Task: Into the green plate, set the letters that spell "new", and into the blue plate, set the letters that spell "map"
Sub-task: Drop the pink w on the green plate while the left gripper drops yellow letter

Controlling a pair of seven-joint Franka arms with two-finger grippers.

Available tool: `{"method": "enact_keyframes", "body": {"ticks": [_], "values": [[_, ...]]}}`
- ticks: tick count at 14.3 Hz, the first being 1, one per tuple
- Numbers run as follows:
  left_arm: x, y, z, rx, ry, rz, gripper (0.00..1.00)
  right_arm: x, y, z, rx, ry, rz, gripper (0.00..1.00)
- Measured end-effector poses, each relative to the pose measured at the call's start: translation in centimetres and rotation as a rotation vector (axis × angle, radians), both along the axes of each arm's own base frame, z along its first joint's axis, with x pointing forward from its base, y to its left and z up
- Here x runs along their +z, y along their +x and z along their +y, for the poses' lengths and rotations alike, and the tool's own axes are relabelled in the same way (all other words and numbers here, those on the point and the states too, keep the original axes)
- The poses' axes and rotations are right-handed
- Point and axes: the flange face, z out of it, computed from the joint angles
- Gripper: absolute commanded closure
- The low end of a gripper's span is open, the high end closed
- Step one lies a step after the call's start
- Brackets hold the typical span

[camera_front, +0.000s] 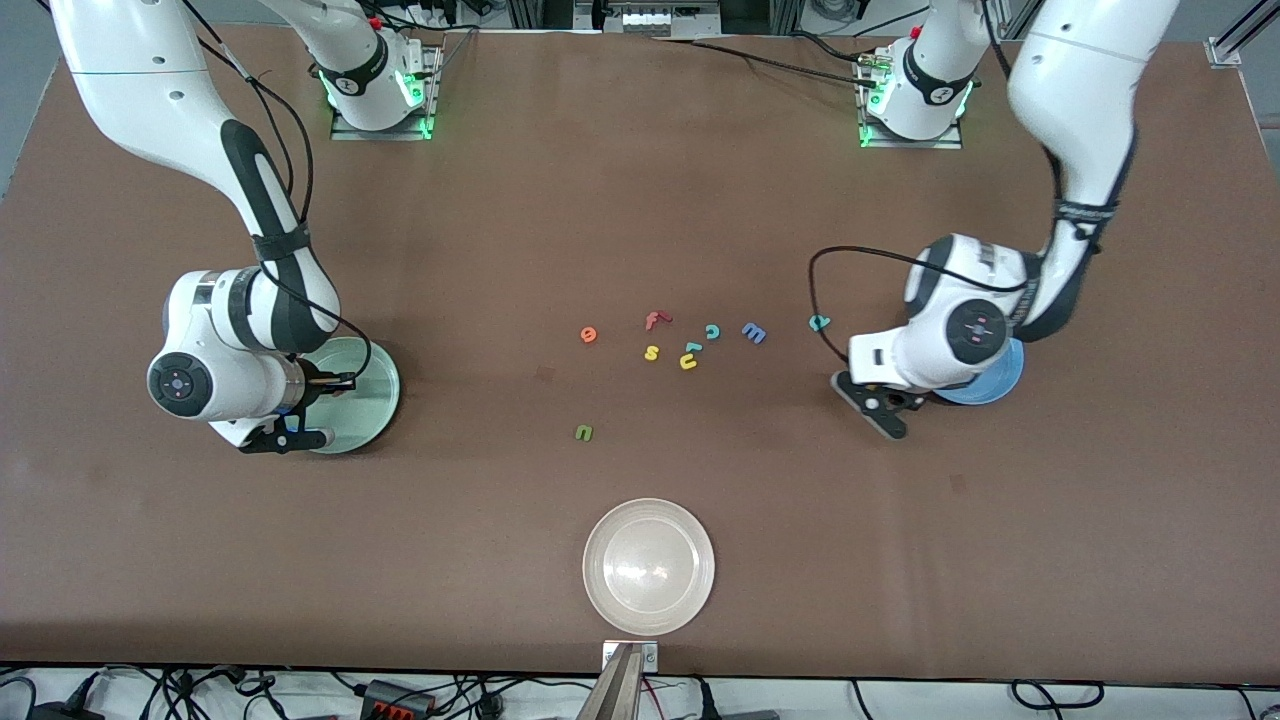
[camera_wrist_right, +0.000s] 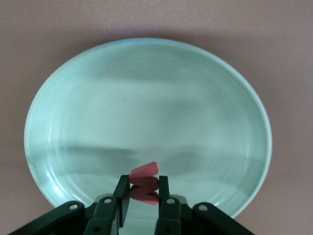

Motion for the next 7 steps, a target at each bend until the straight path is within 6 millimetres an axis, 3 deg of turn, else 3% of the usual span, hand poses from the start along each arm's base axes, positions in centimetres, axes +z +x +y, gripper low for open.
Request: {"method": "enact_keyframes", "body": {"ticks": [3,5,6,7], "values": [[2.1,0.2,5.7,0.019,0.037,0.089,0.80,0.7,0.4,1.0,0.015,0.003,-0.017,0.00],[1.5,-0.4,9.3,0.058,0.044,0.148,0.78,2.4,1.1,3.3,0.048,0.012,-0.052,0.00],[0.7,-1.1,10.8,0.075,0.044,0.178,0.73,3.2,1.2,5.4,0.076,0.018,-0.067,0.00],[-0.4,-2.0,12.0,0.092,0.043,0.206,0.40,3.8,1.2,8.2,0.117,0.024,-0.081,0.00]]}}
